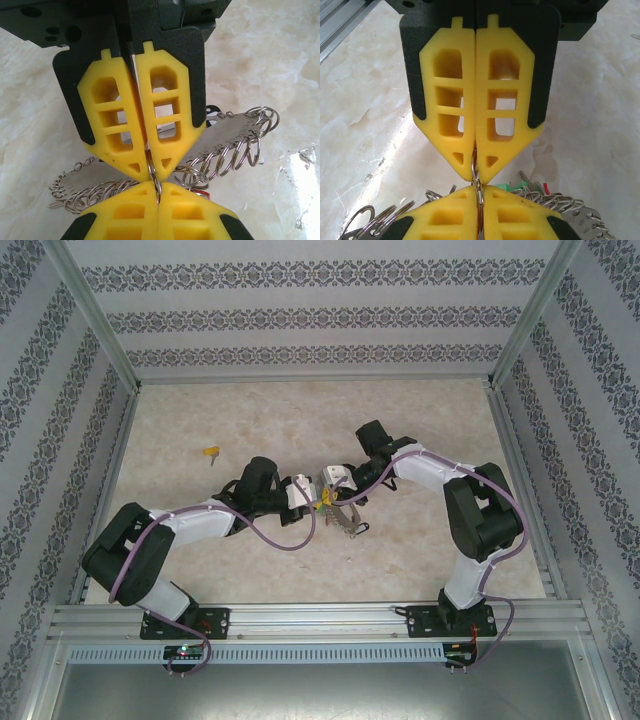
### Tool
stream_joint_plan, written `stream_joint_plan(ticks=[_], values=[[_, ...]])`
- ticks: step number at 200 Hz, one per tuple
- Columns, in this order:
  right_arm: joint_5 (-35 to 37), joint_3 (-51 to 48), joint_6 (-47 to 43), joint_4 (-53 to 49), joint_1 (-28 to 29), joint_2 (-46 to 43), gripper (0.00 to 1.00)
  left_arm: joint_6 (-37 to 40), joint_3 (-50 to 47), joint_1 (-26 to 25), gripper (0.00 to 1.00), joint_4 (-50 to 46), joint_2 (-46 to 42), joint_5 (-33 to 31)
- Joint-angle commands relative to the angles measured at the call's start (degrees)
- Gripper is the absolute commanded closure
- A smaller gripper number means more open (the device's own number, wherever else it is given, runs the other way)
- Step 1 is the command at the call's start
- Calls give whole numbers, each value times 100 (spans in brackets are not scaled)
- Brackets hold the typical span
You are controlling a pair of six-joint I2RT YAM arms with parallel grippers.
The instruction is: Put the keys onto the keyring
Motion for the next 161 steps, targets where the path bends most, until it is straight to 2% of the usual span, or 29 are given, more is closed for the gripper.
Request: stream_joint_plan(ticks=[1,34,87,124,161], values=[[-472,-51,122,-16,-152,-197,90,121,-176,57,100,67,-165,-318],[-679,-54,227,53,-275,-228,97,71,-358,81,100,216,-265,-483],[-779,-23,258,-16,-319,-244,96,2,-418,86,100,373,-152,-872],[-1334,247,859,-141,-572,-304,99,-408,-653,189,100,1128,-1,-966],[-1907,306,1459,67,-672,-520,100,-490,-497,189,100,1178,-169,-739]])
